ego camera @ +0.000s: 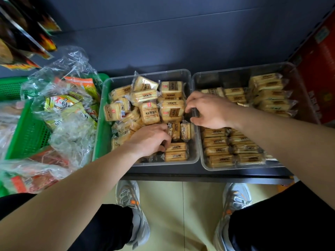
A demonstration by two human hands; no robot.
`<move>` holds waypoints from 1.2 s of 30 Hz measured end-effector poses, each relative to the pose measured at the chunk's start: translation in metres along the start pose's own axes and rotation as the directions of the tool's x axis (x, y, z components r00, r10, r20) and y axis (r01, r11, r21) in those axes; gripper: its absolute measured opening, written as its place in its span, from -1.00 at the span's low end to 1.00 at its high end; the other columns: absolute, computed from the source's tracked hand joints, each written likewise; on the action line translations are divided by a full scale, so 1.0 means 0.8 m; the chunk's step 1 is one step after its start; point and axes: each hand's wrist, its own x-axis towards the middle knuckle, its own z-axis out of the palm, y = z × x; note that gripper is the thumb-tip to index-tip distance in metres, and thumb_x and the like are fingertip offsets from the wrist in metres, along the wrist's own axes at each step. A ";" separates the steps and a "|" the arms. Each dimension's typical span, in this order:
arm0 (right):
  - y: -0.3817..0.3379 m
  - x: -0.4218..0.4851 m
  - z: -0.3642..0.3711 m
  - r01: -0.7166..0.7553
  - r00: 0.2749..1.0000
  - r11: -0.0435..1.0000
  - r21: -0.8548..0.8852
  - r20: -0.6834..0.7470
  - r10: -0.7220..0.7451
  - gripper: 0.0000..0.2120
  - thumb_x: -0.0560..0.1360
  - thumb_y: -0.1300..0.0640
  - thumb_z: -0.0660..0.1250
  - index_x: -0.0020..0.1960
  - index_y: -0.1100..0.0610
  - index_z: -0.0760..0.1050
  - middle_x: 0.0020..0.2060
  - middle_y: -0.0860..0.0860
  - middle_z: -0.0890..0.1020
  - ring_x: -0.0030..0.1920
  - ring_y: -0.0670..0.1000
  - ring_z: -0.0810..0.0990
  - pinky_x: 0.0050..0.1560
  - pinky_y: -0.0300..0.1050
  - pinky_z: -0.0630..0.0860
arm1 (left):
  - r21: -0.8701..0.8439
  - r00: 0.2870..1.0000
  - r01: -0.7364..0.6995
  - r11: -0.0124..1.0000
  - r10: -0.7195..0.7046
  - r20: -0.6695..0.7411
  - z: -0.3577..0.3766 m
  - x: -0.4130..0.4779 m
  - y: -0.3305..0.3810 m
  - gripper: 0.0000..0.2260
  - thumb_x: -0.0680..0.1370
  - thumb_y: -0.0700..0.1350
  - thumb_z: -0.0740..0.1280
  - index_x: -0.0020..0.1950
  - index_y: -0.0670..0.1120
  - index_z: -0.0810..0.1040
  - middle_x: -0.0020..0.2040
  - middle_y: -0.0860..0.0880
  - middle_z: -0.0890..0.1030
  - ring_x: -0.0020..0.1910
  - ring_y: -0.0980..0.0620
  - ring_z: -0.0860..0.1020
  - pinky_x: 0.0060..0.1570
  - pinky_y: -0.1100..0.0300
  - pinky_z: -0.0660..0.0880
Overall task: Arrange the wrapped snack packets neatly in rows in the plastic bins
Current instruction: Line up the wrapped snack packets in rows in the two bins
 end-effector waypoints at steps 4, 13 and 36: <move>0.001 0.001 0.000 0.000 1.000 1.000 0.000 0.006 0.000 -0.65 0.58 -0.02 0.39 0.35 -0.05 0.51 0.36 -0.17 0.37 0.31 -0.06 0.41 0.19 -0.18 0.26 | -0.023 1.000 0.000 1.000 0.000 -0.014 0.002 0.002 -0.001 -0.93 0.54 -0.02 0.46 0.01 0.11 0.67 0.08 0.16 0.46 0.06 0.15 0.47 0.07 0.23 0.50; -0.029 0.004 -0.014 0.121 0.992 0.993 0.014 0.036 -0.122 -0.51 0.49 -0.28 0.38 0.37 -0.17 0.48 0.36 -0.19 0.46 0.36 -0.04 0.36 0.36 0.08 0.33 | -0.477 0.972 0.080 0.876 -0.175 -0.159 -0.070 -0.030 -0.001 -0.91 0.60 -0.09 0.38 -0.08 0.07 0.54 -0.10 0.17 0.63 -0.14 0.24 0.59 -0.05 0.19 0.53; 0.011 0.002 -0.034 -0.074 0.997 0.939 0.335 -0.010 0.082 -0.76 0.50 -0.02 0.48 0.14 -0.04 0.60 -0.01 -0.15 0.63 0.00 -0.15 0.58 -0.09 -0.21 0.48 | -0.263 0.937 0.276 0.924 -0.198 0.289 0.023 0.014 0.017 -0.75 0.52 -0.02 0.50 0.18 0.01 0.65 0.15 0.02 0.65 0.07 -0.01 0.61 0.18 0.05 0.56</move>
